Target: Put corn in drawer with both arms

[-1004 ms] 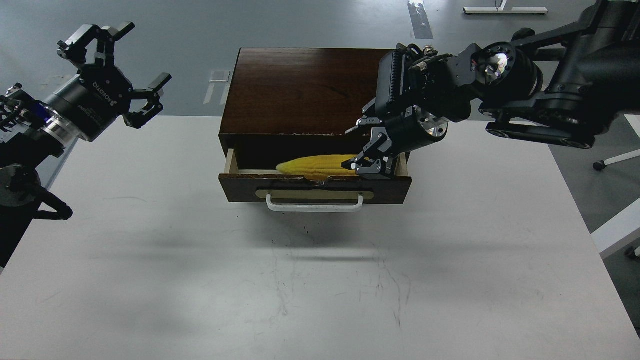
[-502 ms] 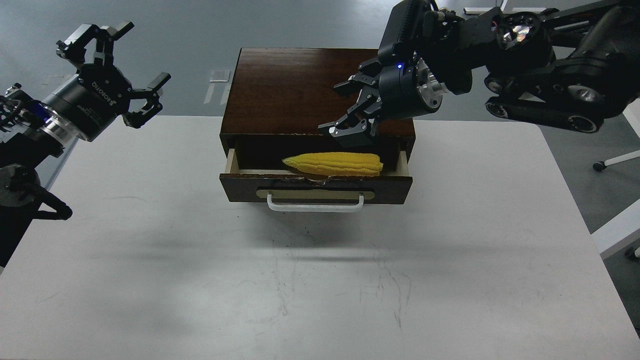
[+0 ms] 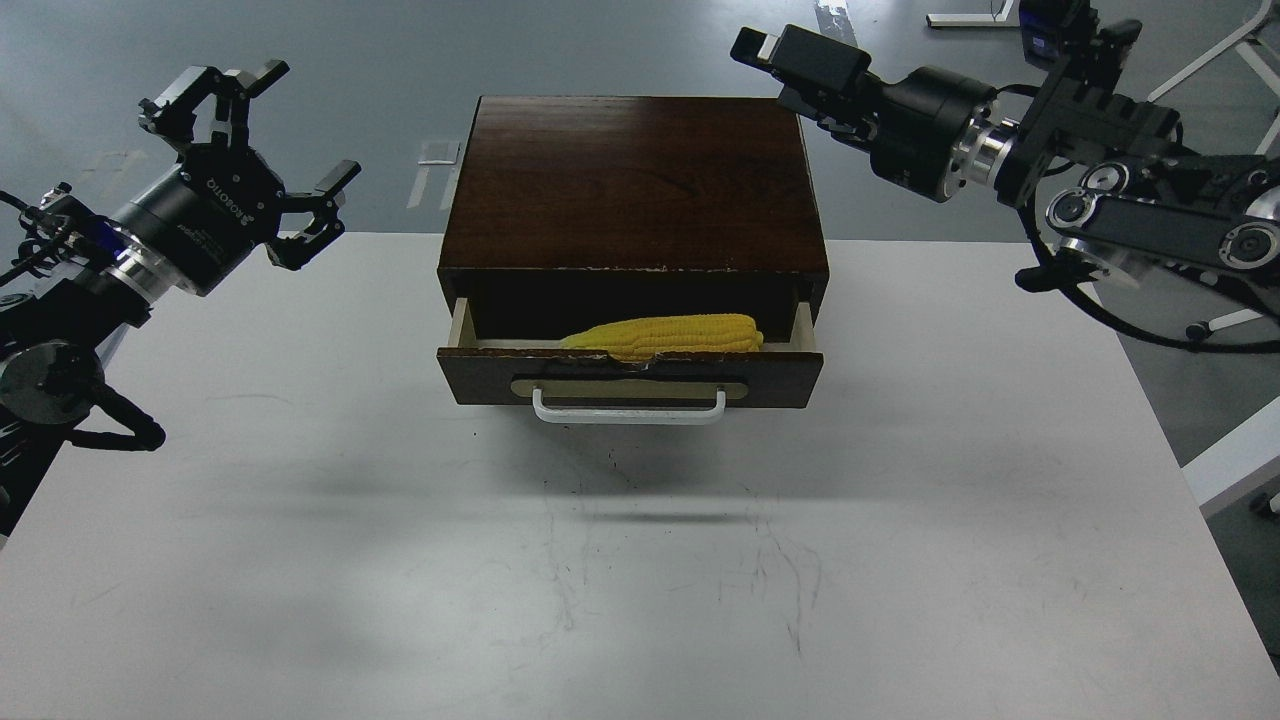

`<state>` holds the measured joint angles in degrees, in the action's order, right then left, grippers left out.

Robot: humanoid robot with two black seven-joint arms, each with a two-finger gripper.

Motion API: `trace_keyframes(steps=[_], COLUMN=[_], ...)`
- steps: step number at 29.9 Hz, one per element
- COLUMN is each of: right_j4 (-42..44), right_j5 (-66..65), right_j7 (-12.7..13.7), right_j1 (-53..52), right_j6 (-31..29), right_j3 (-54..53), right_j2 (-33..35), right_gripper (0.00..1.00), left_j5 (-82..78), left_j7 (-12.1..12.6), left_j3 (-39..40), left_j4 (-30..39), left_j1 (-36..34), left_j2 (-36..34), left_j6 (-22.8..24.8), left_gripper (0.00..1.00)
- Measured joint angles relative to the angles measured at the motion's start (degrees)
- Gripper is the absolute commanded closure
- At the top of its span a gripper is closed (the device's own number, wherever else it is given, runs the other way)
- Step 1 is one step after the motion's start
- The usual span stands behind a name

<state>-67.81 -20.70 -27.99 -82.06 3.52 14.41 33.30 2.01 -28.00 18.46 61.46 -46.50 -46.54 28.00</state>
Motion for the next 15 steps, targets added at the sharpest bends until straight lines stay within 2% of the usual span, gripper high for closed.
trace_keyframes(steps=[8,12,15], right_j4=[3.0,4.13,5.21], right_j5=[16.2,22.15,24.33], right_j7=[0.0,0.0,-0.01], right_j1=[21.85,27.79,31.09], right_j6=[-0.04,-1.16,-5.55], right_j3=[-22.34,-27.7,-29.25], right_j2=[0.41,0.11,0.33], right_gripper=[0.01,0.01,0.01], left_j5=[-0.07,-0.16,-0.16], left_j7=[0.0,0.0,0.0], left_j3=[2.18,3.54,3.85], left_j4=[-0.11,-0.26,-0.73], left_j1=[3.28,4.74,5.35], left_j2=[2.23,3.29,3.87], left_j6=[0.0,0.0,0.0], left_gripper=[0.02,0.02,0.02])
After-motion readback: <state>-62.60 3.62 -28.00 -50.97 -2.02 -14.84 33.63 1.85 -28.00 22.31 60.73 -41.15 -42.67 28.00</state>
